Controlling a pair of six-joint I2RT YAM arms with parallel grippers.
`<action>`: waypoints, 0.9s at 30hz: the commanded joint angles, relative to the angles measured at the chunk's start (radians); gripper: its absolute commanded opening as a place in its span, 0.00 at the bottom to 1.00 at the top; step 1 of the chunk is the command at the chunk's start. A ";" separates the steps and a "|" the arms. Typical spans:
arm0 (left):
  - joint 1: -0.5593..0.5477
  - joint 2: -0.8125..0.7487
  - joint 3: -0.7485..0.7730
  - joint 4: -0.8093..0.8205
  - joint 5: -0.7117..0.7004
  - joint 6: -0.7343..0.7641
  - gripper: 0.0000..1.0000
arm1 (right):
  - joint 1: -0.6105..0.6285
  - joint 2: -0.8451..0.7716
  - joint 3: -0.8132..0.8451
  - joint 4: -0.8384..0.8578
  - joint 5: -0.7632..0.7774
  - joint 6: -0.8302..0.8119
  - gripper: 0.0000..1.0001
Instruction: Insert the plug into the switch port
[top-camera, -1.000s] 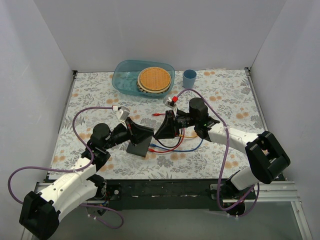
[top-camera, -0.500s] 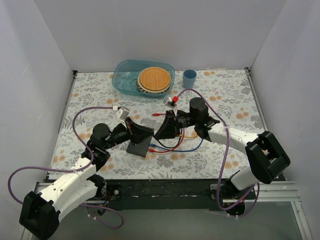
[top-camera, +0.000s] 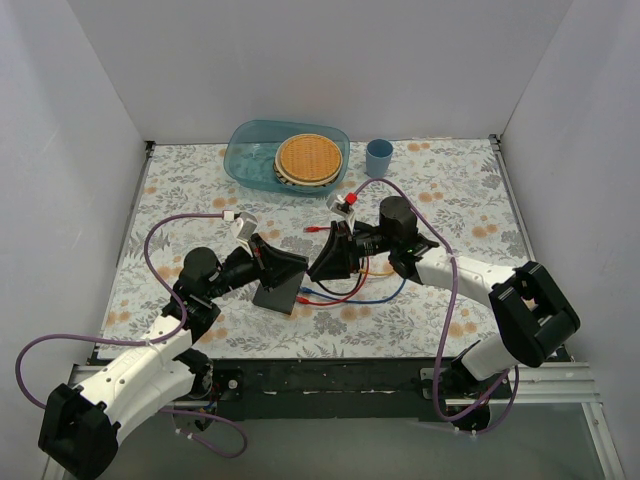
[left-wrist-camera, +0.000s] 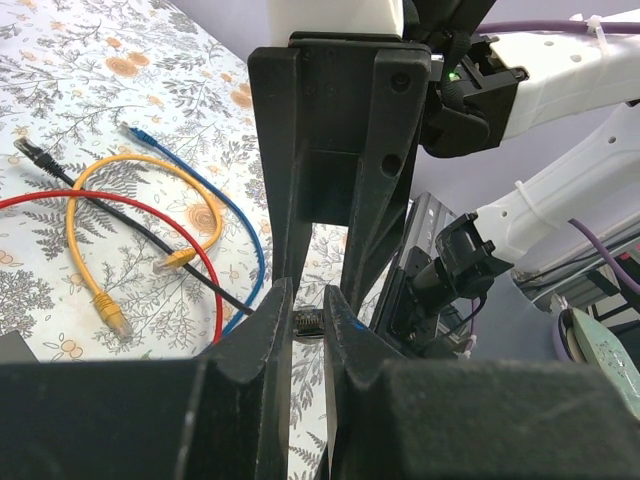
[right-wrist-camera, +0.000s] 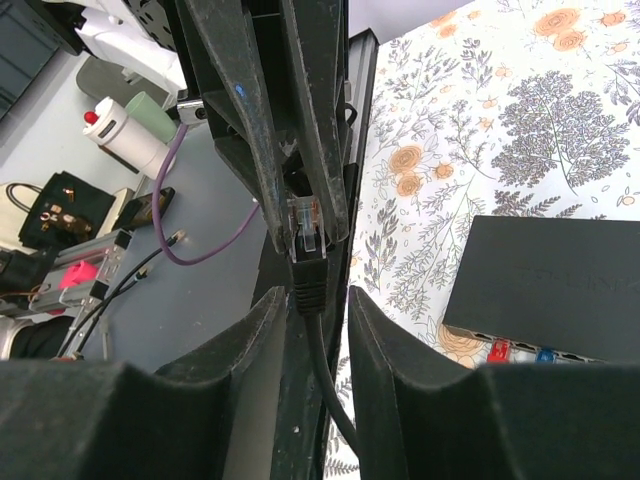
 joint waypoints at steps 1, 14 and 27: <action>-0.005 -0.016 0.004 0.041 0.022 -0.011 0.00 | 0.009 0.014 0.005 0.090 -0.024 0.036 0.38; -0.005 -0.017 0.005 0.028 0.010 -0.010 0.18 | 0.027 0.025 0.028 0.052 -0.015 0.014 0.01; -0.005 -0.049 0.035 -0.156 -0.331 -0.071 0.98 | 0.030 -0.029 0.132 -0.508 0.353 -0.311 0.01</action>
